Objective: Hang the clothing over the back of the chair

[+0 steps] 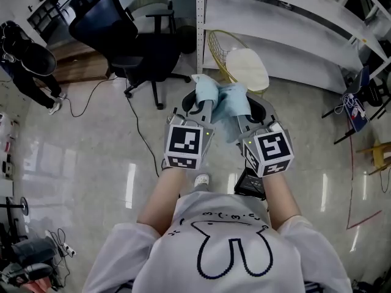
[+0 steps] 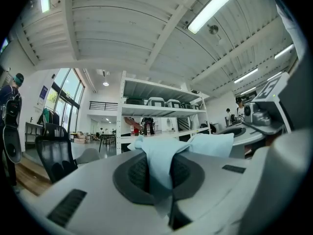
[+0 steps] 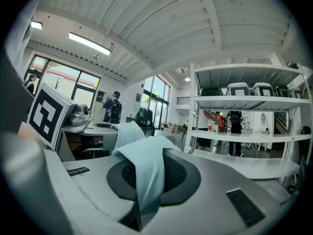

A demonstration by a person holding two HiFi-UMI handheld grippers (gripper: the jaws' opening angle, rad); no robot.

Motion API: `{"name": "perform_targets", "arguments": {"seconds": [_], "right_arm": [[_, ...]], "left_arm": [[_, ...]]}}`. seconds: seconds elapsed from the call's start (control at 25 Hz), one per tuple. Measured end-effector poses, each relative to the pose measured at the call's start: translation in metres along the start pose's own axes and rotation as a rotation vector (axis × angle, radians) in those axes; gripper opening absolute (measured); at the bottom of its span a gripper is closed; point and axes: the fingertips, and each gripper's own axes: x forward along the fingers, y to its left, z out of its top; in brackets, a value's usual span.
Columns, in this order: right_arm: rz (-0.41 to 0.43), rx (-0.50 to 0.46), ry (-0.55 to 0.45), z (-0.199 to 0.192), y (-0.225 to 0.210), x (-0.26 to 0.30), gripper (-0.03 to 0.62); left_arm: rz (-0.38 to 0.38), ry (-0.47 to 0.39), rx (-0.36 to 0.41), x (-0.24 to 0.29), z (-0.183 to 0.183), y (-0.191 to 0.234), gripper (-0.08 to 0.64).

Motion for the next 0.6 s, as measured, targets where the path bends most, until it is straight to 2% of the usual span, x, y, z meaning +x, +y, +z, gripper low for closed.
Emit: {"name": "perform_targets", "arguments": {"seconds": [0.6], "right_arm": [[-0.009, -0.009, -0.002, 0.002, -0.029, 0.096, 0.02]], "left_arm": [[-0.011, 0.025, -0.015, 0.065, -0.019, 0.073, 0.023]]}}
